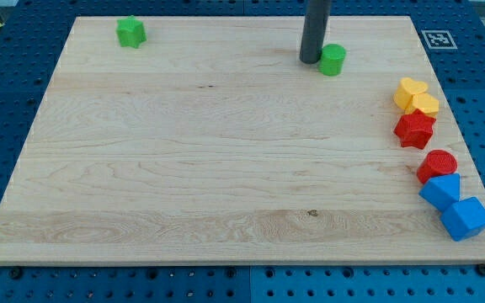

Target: Move the green circle to the yellow heart

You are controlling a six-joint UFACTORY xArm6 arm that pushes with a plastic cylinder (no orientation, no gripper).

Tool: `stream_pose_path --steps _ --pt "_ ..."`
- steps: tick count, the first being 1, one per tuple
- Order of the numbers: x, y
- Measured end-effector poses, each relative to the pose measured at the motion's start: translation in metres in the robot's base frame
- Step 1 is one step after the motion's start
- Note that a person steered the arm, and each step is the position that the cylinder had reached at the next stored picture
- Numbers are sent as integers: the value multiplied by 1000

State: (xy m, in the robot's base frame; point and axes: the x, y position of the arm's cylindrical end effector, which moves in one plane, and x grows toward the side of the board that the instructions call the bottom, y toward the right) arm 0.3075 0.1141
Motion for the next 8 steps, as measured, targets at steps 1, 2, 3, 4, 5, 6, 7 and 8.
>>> stream_pose_path --steps 1,2,3,4,5,6,7,8 --pt "3 34" --pt "0 57" --pt "-9 57" --pt "10 75" --pt "16 84" --pt "21 89" --pt "21 89" --pt "21 81"
